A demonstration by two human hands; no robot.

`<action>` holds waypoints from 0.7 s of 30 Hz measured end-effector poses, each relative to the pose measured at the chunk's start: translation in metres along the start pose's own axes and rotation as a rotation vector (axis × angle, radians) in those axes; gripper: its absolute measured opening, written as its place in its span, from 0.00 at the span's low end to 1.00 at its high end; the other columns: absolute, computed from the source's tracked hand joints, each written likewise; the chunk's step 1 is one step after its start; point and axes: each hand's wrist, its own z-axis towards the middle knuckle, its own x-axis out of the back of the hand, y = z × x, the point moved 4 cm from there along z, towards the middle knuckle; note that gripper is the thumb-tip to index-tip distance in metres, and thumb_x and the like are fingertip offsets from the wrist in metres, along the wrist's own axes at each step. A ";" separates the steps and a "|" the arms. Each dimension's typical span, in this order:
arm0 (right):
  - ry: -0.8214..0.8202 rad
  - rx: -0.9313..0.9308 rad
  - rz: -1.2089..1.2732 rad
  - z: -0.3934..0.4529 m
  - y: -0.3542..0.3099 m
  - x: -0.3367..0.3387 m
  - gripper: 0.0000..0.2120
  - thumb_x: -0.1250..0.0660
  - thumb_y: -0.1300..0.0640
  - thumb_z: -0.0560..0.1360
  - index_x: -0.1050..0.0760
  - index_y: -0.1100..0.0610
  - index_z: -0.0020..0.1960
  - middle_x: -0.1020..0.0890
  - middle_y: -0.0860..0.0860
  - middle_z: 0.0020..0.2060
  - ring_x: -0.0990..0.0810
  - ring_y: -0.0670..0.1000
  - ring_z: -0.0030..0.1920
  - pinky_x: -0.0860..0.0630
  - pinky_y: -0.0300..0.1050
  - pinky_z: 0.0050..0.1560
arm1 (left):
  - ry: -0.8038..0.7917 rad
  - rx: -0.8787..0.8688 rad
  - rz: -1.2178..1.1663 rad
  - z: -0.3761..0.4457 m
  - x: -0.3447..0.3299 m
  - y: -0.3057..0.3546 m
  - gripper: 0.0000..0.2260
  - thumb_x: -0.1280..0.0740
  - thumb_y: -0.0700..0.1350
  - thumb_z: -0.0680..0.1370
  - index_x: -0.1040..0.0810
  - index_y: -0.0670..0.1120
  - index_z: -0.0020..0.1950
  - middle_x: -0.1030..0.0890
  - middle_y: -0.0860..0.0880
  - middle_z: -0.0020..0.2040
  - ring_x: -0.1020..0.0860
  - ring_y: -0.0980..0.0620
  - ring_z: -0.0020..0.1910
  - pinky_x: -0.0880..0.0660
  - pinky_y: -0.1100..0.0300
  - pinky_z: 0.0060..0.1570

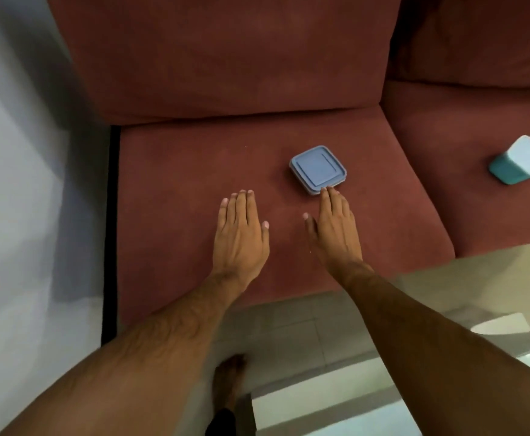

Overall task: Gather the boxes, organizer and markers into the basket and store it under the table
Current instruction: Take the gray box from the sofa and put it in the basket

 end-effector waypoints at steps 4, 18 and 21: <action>0.055 -0.061 0.045 0.052 0.020 -0.011 0.29 0.38 0.52 0.83 0.40 0.67 0.78 0.34 0.63 0.76 0.35 0.63 0.76 0.34 0.59 0.75 | -0.020 -0.010 -0.073 0.058 -0.035 0.018 0.29 0.42 0.51 0.84 0.40 0.36 0.81 0.33 0.38 0.79 0.36 0.42 0.80 0.45 0.46 0.82; 0.159 -0.450 0.356 0.133 0.064 -0.040 0.22 0.38 0.57 0.83 0.34 0.63 0.75 0.26 0.61 0.68 0.27 0.59 0.68 0.31 0.50 0.68 | -0.061 0.026 -0.394 0.162 -0.091 0.052 0.19 0.41 0.51 0.85 0.27 0.41 0.71 0.24 0.43 0.68 0.27 0.46 0.68 0.30 0.51 0.70; 0.178 -0.454 0.376 0.128 0.061 -0.039 0.18 0.38 0.59 0.82 0.28 0.62 0.70 0.23 0.60 0.63 0.24 0.58 0.63 0.30 0.45 0.60 | -0.065 0.038 -0.458 0.161 -0.092 0.059 0.18 0.40 0.51 0.84 0.27 0.42 0.69 0.24 0.44 0.67 0.27 0.46 0.67 0.29 0.50 0.69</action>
